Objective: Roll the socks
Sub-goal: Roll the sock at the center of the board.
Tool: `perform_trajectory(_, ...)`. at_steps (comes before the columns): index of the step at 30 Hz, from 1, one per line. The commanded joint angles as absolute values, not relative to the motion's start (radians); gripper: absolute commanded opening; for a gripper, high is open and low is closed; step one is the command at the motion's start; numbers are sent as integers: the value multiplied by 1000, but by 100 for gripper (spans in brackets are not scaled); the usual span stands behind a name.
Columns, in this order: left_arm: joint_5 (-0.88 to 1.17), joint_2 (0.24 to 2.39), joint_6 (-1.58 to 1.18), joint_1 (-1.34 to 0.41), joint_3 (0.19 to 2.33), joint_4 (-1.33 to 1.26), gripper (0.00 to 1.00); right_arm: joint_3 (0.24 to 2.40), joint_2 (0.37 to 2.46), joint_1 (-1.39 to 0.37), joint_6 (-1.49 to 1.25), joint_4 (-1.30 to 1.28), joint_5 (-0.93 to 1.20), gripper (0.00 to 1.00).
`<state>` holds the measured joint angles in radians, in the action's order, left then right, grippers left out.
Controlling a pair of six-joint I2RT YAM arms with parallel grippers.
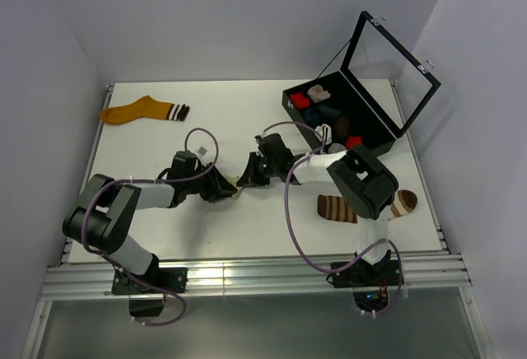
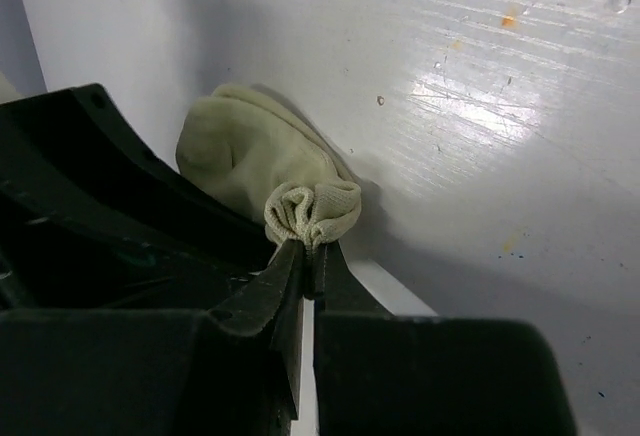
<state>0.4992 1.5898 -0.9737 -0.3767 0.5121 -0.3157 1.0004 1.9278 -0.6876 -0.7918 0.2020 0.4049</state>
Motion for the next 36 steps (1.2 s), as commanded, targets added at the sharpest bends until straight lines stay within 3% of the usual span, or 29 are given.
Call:
perform_trajectory(1,362,1511,-844,-377,567,-152,43,1055,1913,-696,-767,80,351,0)
perform_trajectory(9,51,1355,-693,-521,681,26,55,1166,1917,-721,-741,-139,276,0)
perform_trajectory(20,-362,1456,-598,-839,801,118,46,1232,1939,-735,-749,-232,273,0)
perform_trajectory(26,-425,1439,-603,-897,761,72,41,1236,1959,-736,-747,-238,290,0)
perform_trajectory(36,-394,1397,-575,-905,678,9,44,1258,1977,-735,-733,-247,294,0)
